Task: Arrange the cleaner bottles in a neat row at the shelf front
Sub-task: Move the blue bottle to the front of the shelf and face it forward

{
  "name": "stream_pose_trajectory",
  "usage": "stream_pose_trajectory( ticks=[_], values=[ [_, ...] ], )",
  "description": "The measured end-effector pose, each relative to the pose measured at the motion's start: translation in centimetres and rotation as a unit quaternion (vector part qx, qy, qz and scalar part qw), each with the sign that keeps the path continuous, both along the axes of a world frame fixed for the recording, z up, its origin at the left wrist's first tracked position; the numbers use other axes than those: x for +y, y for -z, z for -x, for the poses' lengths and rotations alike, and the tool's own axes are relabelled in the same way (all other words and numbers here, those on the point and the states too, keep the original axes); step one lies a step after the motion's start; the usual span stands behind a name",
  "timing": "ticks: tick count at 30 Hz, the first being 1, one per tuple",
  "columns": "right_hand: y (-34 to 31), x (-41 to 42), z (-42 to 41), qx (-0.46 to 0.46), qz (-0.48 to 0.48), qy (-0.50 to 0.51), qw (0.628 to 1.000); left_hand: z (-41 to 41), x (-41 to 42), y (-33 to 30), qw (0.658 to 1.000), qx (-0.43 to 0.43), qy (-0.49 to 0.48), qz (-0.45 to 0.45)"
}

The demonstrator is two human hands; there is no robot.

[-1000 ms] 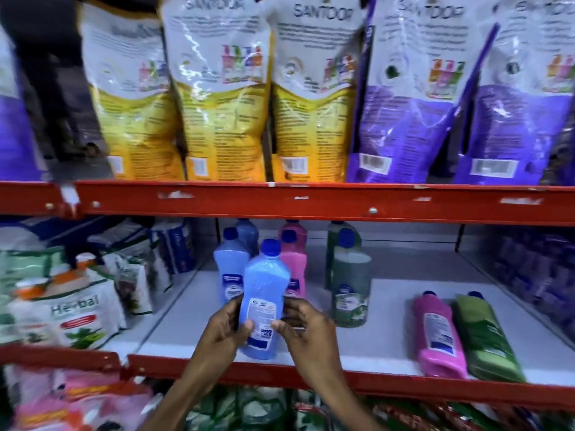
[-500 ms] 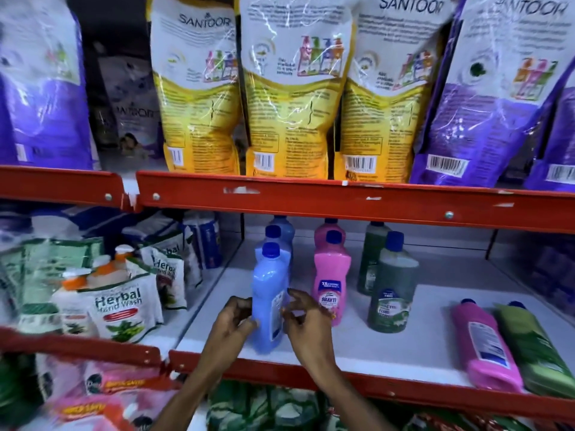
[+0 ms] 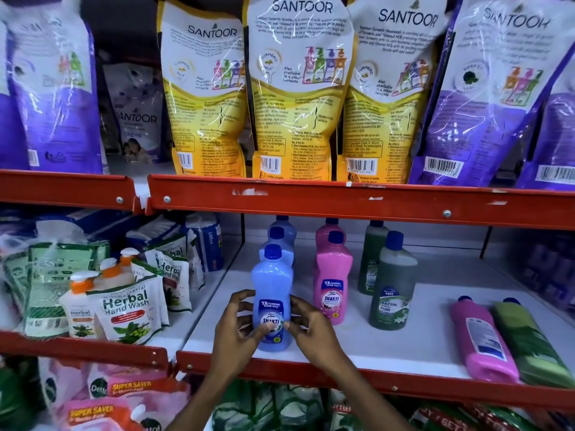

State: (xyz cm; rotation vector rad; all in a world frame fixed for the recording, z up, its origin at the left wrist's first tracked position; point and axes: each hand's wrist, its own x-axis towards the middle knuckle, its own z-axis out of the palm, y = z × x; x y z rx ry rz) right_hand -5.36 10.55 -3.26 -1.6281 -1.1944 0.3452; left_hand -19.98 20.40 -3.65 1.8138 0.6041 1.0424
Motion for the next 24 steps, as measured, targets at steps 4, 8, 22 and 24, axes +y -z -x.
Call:
stream_pose_trajectory(
  ticks=[4,8,22,24],
  values=[
    [0.0,-0.2,0.1,0.012,-0.007,-0.003,1.000,0.3,-0.8,-0.2,1.000,-0.004,-0.015,-0.011],
    [0.3,-0.9,0.9,0.016,-0.017,-0.006,1.000,1.1,-1.4,-0.3,1.000,-0.008,-0.007,-0.017],
    [-1.3,-10.4,-2.5,-0.414,0.041,0.210,0.885,-1.3,-10.1,-1.6,0.888,0.085,-0.134,-0.432],
    [-1.2,-12.9,-5.0,-0.445,0.079,0.257,0.854,-4.2,-12.0,-1.5,0.874,0.126,-0.088,-0.461]
  ],
)
